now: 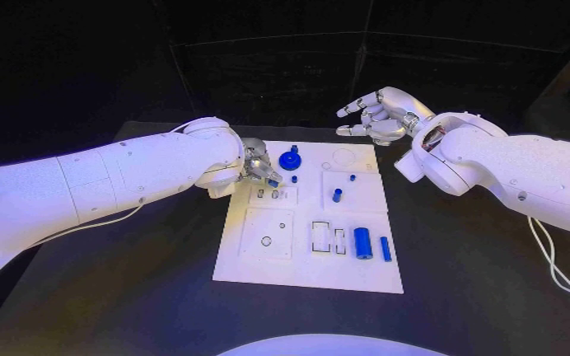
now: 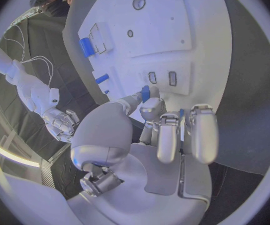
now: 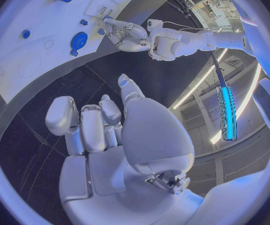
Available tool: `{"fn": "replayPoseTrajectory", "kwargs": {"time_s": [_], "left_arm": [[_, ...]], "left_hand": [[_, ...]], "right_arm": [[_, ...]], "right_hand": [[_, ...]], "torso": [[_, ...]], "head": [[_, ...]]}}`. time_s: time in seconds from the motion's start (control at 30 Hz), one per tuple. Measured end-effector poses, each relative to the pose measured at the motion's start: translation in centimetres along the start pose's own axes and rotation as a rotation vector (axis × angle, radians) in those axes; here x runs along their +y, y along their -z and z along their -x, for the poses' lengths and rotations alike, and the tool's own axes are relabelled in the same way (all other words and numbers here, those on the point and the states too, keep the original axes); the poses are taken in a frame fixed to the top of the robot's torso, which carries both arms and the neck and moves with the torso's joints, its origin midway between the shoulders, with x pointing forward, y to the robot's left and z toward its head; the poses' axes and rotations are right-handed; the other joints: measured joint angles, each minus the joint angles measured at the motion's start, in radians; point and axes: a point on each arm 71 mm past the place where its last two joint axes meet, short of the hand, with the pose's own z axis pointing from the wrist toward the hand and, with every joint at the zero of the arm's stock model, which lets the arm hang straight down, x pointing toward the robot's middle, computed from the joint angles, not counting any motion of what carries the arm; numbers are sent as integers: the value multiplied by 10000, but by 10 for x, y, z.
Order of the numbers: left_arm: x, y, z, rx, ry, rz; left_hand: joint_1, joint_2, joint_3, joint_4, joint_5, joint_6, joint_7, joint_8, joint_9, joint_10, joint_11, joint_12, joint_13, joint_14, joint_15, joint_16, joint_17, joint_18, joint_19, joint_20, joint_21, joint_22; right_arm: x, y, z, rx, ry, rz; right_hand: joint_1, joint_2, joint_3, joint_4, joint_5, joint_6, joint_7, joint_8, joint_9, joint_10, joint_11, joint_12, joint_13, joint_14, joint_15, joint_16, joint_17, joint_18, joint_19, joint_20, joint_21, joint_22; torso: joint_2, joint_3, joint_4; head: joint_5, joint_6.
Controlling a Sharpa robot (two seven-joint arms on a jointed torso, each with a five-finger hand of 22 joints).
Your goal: Assemble the parts on the task board
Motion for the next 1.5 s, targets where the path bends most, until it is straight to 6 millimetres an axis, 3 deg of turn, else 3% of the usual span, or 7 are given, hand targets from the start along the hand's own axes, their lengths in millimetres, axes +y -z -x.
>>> {"fn": "replayPoseTrajectory", "kwargs": {"time_s": [0.43, 0.67, 1.5], "left_arm": [[9, 1, -7, -309, 328, -129], [11, -2, -17, -244, 379, -100], [14, -4, -26, 56, 173, 28]], "left_hand": [[-65, -65, 152, -67, -1, 14, 16, 0, 25, -4, 3, 0, -20, 0, 0, 0, 0, 1, 0, 0, 0, 0], [-151, -150, 311, -141, -6, 14, 18, -1, 38, -5, 5, 0, -20, 0, 0, 0, 0, 1, 0, 1, 1, 0], [-129, -129, 345, -179, -1, -3, 37, 37, 66, -8, 8, 1, -26, 0, 0, 0, 0, 0, -1, 2, 2, -1]], "right_arm": [[0, 0, 0, 13, 2, -18], [0, -1, 0, 23, 2, -18], [0, -3, -2, 80, -3, -7]], "right_hand": [[0, 0, -25, 26, 0, 0, 0, 0, 0, 1, 0, 0, 1, 0, 0, 0, 1, 0, 0, 0, 0, -8], [0, -1, -25, 26, 0, 0, 0, 0, -1, 1, 1, 0, 2, 0, 0, 0, 1, -1, 0, 0, 0, -8], [-1, -1, -25, 26, -1, 0, 0, 0, 0, 1, 1, 0, 4, 0, 0, 0, 2, 0, 0, 0, 0, -6]], "torso": [[0, -18, 13], [3, -28, -15], [7, -11, -40]], "head": [[123, -36], [174, -61], [215, -115]]}}
